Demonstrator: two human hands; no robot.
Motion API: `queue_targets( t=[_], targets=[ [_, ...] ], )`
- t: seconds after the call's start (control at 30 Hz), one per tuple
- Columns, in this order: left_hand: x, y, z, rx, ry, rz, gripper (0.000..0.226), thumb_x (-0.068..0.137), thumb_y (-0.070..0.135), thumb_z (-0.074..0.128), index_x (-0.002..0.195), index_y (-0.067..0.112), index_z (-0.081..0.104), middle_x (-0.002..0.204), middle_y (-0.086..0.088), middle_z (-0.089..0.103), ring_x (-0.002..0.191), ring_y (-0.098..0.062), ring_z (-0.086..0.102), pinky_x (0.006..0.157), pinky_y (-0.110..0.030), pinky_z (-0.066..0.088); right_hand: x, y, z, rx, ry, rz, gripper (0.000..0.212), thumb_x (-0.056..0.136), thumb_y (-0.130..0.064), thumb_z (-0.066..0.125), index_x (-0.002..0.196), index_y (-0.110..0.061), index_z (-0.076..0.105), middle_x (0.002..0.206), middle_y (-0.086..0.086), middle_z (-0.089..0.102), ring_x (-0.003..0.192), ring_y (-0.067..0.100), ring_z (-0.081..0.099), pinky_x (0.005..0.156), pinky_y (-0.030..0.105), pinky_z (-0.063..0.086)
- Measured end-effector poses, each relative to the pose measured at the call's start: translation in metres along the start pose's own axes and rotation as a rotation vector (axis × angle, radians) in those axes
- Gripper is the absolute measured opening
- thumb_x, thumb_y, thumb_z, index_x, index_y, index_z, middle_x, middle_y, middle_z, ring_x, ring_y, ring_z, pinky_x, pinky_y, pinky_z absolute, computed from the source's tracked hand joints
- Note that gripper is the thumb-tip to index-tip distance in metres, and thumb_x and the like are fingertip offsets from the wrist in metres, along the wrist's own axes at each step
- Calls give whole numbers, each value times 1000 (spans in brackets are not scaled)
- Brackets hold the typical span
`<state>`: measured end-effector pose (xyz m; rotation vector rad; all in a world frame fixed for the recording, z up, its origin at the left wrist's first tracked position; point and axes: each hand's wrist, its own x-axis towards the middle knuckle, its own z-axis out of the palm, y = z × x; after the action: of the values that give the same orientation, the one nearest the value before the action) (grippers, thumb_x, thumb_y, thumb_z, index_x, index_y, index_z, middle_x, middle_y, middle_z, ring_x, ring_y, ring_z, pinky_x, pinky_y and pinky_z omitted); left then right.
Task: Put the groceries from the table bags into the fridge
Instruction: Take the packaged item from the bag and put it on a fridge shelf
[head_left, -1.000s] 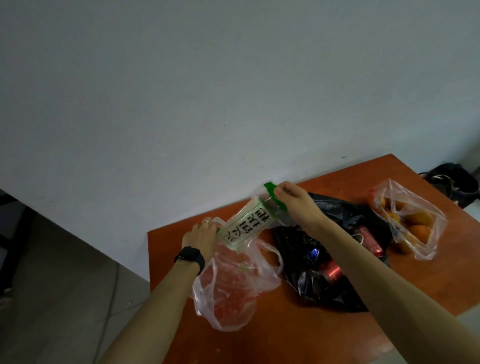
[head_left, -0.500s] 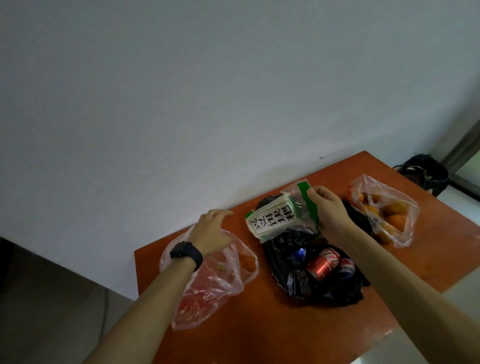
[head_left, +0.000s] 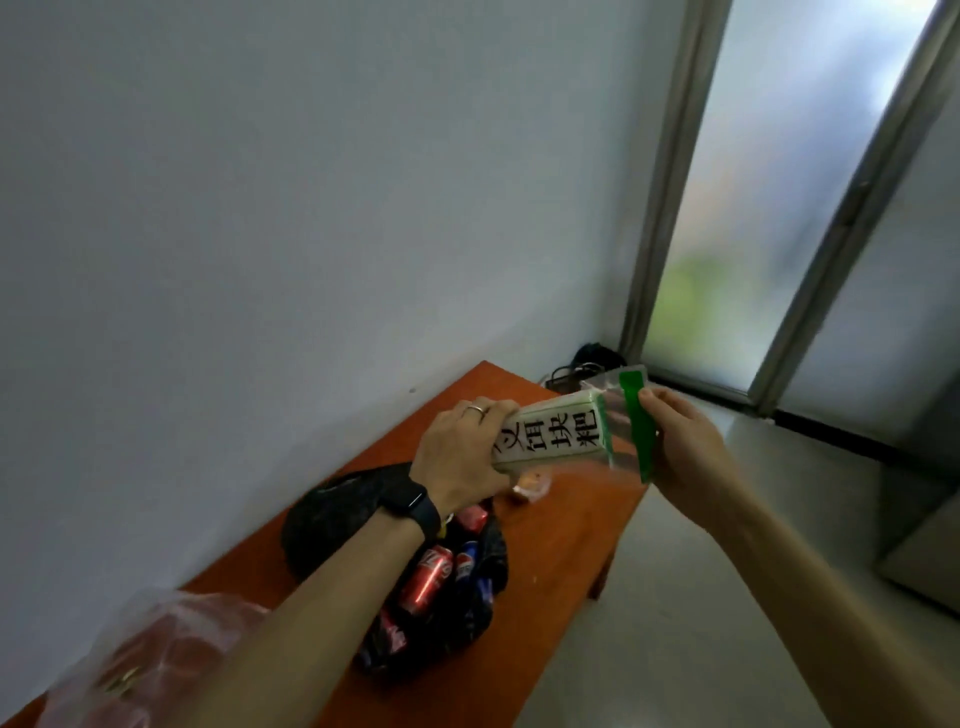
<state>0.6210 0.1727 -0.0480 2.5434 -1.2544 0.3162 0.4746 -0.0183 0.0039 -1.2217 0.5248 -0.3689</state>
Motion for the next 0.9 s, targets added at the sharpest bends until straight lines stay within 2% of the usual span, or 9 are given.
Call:
queue_targets(
  t=[0.1,0.23,0.3,0.4,0.47,0.57,0.63,0.77,0.9],
  targets=[
    [43,79,6,70,23,143,77,69,49,78,137,27,49,121,2,62,106,-18,57,85,-36,52,-20,-24,-92,-376,134,-133,27,100,-26,56,125,-17,55,133,10,63,109,24,68,92,50,57],
    [90,185,13,139,43,369,75,71,45,79,136,21,52,122,-2,64,105,-22,60,85,-37,52,-61,-51,-193,-1010,306,-396,90,85,-51,70,157,-25,22,163,0,25,148,23,27,118,53,31],
    [113,237,17,138,54,452,75,70,45,80,136,22,52,123,0,64,104,-21,60,85,-37,53,-77,-67,-232,-1273,317,-483,103,79,-67,67,159,-30,14,167,-5,9,153,19,6,123,52,19],
    [148,310,20,108,98,585,75,60,43,84,128,24,59,110,3,68,91,-20,64,71,-34,56,-83,-88,-283,-1615,403,-493,108,74,-85,53,158,-37,4,168,-4,-9,152,20,-17,124,54,6],
    [174,356,22,60,157,685,73,55,39,86,122,22,63,103,1,70,83,-21,66,64,-34,56,-80,-100,-317,-1740,495,-533,102,74,-85,50,157,-36,16,168,2,3,154,27,-10,121,61,8],
    [220,417,31,10,244,825,68,60,38,82,122,20,62,105,0,69,82,-22,65,64,-34,56,-72,-118,-367,-1762,675,-602,80,75,-68,65,140,-28,44,145,3,51,139,29,43,109,66,28],
    [253,452,41,-15,288,905,67,61,38,80,123,20,62,106,-1,69,83,-23,64,66,-35,56,-64,-130,-399,-1784,809,-626,74,72,-61,74,132,-25,52,131,2,61,122,26,59,104,68,32],
    [325,509,69,-72,281,1043,71,61,49,82,124,24,59,109,4,68,85,-19,62,62,-31,55,-45,-159,-462,-1972,899,-553,74,72,-66,70,134,-28,55,126,-1,64,114,21,64,110,71,18],
    [397,557,86,-155,284,1115,73,64,51,81,127,26,55,112,5,66,88,-18,63,53,-32,57,-18,-200,-522,-2006,854,-466,81,76,-64,62,147,-29,42,137,3,56,127,23,53,116,60,24]
  ],
)
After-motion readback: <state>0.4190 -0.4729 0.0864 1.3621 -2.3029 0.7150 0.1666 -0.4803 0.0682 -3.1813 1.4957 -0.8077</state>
